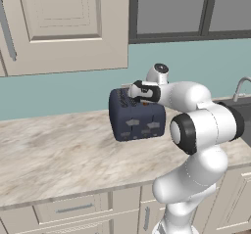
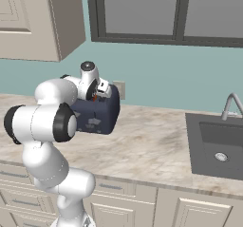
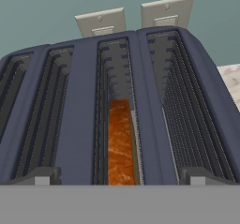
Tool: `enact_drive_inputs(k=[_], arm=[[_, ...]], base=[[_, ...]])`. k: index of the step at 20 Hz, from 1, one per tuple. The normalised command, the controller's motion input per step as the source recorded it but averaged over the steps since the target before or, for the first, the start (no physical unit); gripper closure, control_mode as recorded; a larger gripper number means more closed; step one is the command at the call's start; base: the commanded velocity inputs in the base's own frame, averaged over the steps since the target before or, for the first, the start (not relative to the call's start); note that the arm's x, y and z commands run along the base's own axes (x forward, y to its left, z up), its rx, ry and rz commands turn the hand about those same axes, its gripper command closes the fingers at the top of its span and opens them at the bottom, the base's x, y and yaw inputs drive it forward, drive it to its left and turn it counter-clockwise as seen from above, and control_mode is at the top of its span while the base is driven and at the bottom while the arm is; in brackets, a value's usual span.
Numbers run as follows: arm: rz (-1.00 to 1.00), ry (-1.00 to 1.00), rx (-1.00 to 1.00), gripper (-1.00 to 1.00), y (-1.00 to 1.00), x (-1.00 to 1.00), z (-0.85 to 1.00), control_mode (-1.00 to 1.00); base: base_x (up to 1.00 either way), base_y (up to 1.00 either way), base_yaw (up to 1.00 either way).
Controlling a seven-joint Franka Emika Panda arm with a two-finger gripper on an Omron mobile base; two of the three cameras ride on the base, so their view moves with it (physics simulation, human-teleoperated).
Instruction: Start the toaster. Once the lever pops up, take the bread to the plate on the dining counter.
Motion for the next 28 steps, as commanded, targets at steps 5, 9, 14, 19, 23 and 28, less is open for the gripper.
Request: enact_drive_inputs(k=[5,9,14,19,23,28], arm=[[0.0,0.0,0.0,1.0,0.0,0.0,0.0,-1.0],[0.0,0.0,0.0,1.0,0.0,0.0,0.0,-1.0],[0.0,0.0,0.0,1.0,0.0,0.0,0.0,-1.0],[0.0,0.0,0.0,1.0,0.0,0.0,0.0,-1.0],[0.0,-0.01,0.0,1.0,0.0,0.0,0.0,-1.0],[-0.01,-0.01,-0.01,1.0,0.03,0.0,0.08,-1.0]], base=[[0.0,0.0,0.0],[0.0,0.0,0.0],[0.0,0.0,0.0],[0.0,0.0,0.0],[0.0,0.0,0.0],[0.0,0.0,0.0]])
